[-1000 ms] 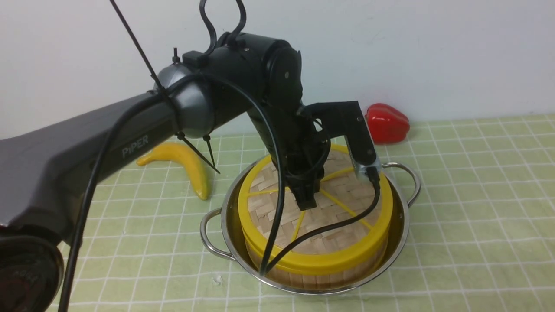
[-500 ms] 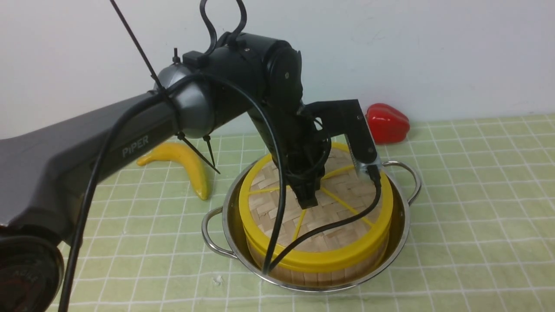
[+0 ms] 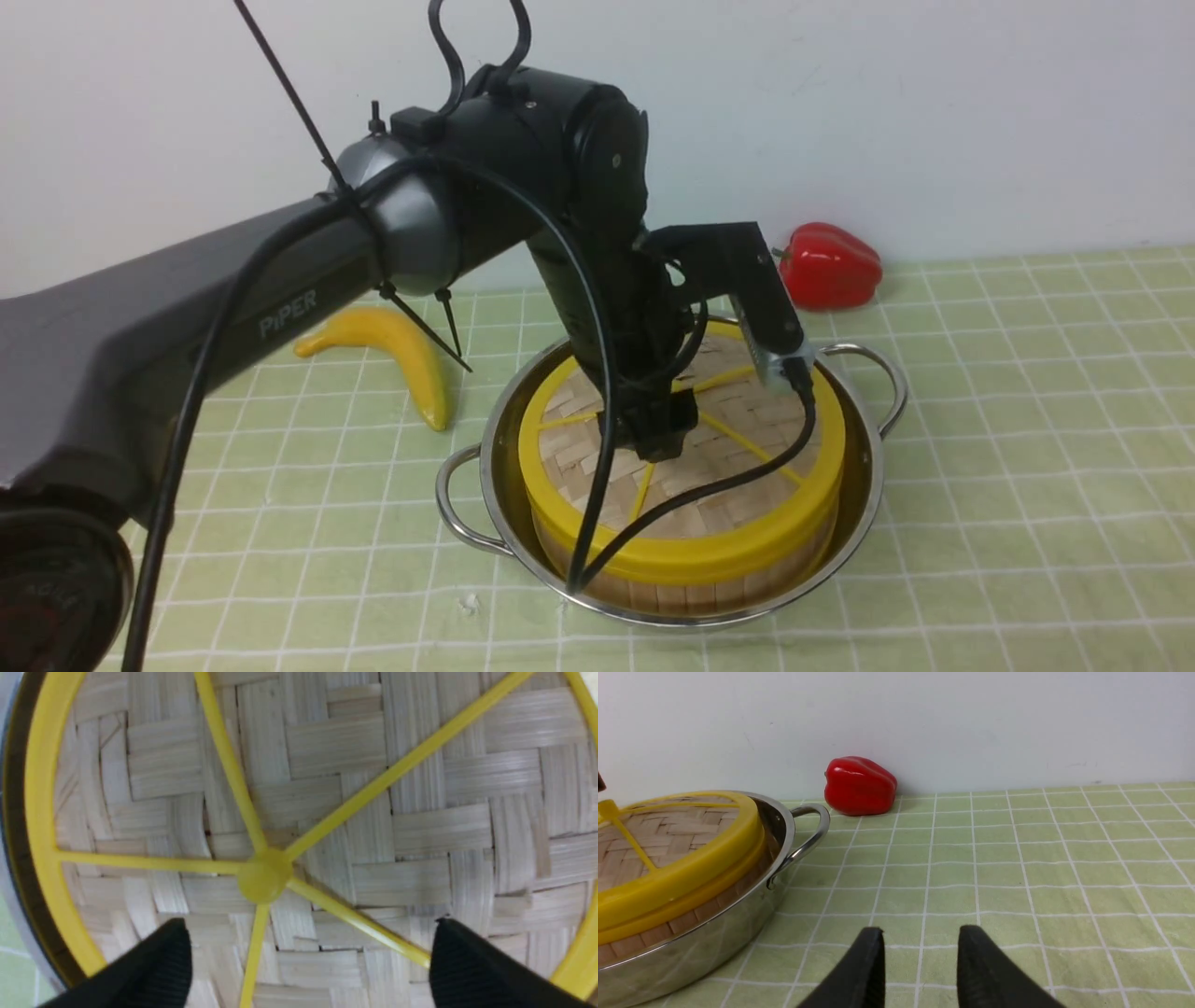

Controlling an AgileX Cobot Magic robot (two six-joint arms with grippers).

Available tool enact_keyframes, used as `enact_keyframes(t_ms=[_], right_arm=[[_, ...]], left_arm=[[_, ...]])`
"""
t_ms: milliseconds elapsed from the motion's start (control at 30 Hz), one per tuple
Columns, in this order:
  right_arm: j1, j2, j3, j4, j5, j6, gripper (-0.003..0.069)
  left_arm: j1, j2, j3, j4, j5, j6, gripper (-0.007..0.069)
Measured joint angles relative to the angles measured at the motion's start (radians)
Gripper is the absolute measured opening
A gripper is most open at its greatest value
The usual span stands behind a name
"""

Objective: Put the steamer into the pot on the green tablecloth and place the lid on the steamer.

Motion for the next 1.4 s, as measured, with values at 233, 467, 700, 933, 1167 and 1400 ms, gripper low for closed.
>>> enact_keyframes(t_ms=[233, 467, 700, 933, 1167, 1400], right_arm=[[0.0, 0.0, 0.0, 0.0, 0.0, 0.0, 0.024], [0.0, 0.0, 0.0, 0.0, 0.0, 0.0, 0.024], [0.0, 0.0, 0.0, 0.0, 0.0, 0.0, 0.024], [0.0, 0.0, 0.0, 0.0, -0.001, 0.0, 0.024], [0.0, 0.0, 0.0, 0.0, -0.001, 0.0, 0.024], [0.0, 0.0, 0.0, 0.0, -0.001, 0.0, 0.024]], left_arm=[[0.0, -0.139, -0.151, 0.026, 0.06, -0.145, 0.0644], [0.0, -0.303, -0.246, 0.068, 0.062, -0.335, 0.0478], [0.001, -0.378, -0.252, 0.069, 0.001, -0.373, 0.0268], [0.012, -0.384, -0.218, 0.065, -0.02, -0.373, 0.0133], [0.157, -0.58, 0.113, -0.058, -0.115, -0.385, 0.0089], [0.527, -0.927, 0.632, -0.262, -0.375, -0.385, 0.0084]])
